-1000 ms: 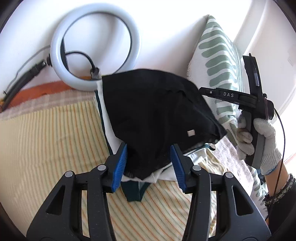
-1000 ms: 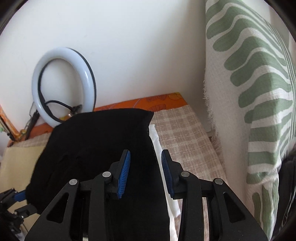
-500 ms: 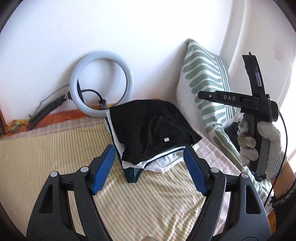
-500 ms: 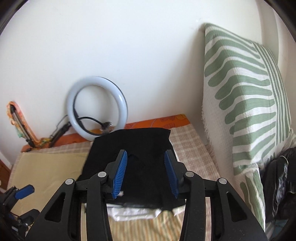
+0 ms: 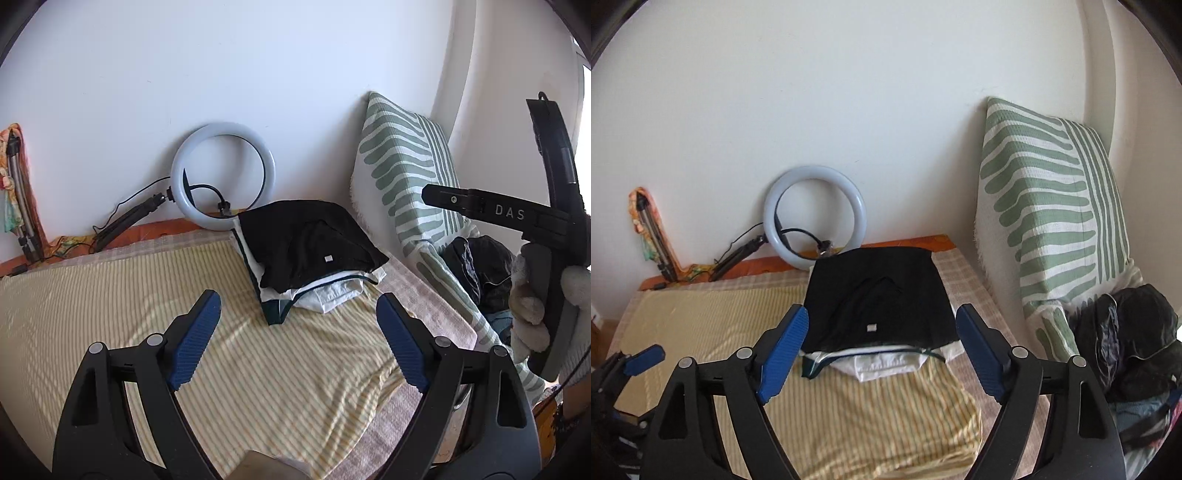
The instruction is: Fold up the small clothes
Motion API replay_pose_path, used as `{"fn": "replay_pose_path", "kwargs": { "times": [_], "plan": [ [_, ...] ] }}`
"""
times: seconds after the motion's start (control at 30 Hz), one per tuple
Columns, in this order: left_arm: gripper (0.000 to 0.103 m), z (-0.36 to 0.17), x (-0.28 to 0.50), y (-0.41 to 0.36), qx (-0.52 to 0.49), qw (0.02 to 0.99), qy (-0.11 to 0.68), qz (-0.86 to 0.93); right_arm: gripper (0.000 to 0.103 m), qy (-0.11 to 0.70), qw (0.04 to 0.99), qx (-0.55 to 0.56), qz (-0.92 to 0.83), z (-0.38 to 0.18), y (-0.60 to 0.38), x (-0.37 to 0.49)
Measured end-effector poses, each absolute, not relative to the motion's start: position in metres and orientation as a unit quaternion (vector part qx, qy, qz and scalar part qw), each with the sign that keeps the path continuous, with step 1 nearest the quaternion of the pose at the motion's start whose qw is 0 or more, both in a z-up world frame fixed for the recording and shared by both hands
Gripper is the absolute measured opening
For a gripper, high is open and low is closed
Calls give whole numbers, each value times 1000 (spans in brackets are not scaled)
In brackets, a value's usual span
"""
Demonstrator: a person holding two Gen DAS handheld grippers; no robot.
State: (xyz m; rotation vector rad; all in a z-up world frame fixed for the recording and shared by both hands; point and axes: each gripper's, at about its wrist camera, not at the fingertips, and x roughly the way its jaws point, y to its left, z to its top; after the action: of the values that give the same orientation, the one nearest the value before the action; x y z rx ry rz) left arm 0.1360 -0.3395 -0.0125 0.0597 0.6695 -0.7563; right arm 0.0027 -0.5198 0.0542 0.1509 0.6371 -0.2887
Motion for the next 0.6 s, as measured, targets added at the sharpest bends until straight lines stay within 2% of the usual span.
{"fn": "replay_pose_path", "kwargs": {
  "times": [0.07, 0.2, 0.6],
  "plan": [
    [90, -14, 127, -332, 30, 878, 317, -357, 83, 310, 937, 70, -144, 53, -507, -5],
    [100, -16, 111, -322, 30, 881, 312, -354, 83, 298, 937, 58, -173, 48, -488, -17],
    [103, -30, 96, -314, 55, 885, 308, -345, 84, 281, 934, 74, -205, 10, -468, -29]
  ]
}}
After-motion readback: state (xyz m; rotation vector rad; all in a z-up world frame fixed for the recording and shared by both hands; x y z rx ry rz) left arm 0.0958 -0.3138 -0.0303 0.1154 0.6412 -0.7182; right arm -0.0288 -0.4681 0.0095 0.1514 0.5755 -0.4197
